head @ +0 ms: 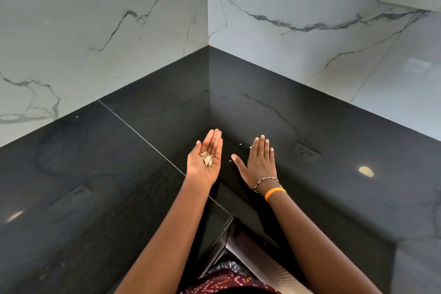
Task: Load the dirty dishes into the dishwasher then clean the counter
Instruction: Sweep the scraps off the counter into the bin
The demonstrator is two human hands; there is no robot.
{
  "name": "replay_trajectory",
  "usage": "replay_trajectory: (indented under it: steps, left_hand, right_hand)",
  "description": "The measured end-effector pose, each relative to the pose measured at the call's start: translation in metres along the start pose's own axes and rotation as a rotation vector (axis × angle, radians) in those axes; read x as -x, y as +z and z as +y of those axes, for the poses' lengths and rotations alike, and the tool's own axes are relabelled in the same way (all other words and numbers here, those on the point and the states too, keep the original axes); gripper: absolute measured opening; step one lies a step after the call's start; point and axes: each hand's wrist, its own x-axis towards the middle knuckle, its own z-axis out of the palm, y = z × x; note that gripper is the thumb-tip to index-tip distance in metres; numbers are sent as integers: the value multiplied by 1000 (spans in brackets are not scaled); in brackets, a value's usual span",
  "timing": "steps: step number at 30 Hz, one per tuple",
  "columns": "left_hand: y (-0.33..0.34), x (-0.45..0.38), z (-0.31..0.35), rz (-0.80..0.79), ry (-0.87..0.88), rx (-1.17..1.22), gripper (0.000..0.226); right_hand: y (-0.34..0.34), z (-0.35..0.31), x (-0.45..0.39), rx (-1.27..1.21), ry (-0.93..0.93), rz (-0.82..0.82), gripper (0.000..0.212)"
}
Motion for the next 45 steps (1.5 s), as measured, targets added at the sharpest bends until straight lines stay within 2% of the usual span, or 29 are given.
replay_trajectory:
  steps: [2,5,7,9,11,17,19,22,24,26,34,36,39,41,43,45]
  left_hand:
    - [2,0,2,-8,8,3,43]
    - [5,0,5,-29,25,6,43]
    - [4,0,7,-28,29,9,43]
    - [3,0,8,-22,40,10,43]
    - [3,1,7,-24,40,2,43]
    - [9,6,8,-34,42,7,43]
    - [9,7,8,-33,37,12,43]
    - [9,7,6,-26,19,12,42]
    - [9,5,4,-22,12,14,42]
    - [10,5,2,-22,3,10,42]
    - [12,5,3,-26,7,18,45]
    - [12,4,2,-24,3,15,46]
    - [13,4,0,-23,-4,20,46]
    - [14,4,-3,-18,-16,28,46]
    - [13,4,-6,-17,-42,25,47]
    - [14,4,-10,-14,-58,16,47]
  right_hand:
    - [-2,0,12,-14,-174,54,83]
    - [8,-8,42,241,-597,43,75]
    - [11,-10,43,325,-668,-5,77]
    - [7,-10,29,335,-642,-38,87]
    - [2,-10,13,370,-593,1,98]
    - [-3,0,-10,447,-339,20,117]
    - [-9,5,-4,411,-250,30,114]
    - [-13,19,20,301,-10,82,90]
    - [-9,24,36,234,146,33,91]
    - [-2,23,41,205,203,-3,95]
    - [0,-7,-10,77,54,-65,91]
    - [-6,-5,-18,-81,53,-59,83]
    - [-21,3,-23,-278,32,62,57]
    - [-27,3,-22,-242,-52,15,53]
    - [-23,0,-19,-71,-135,-27,53]
    - [-20,-3,-17,78,-217,26,42]
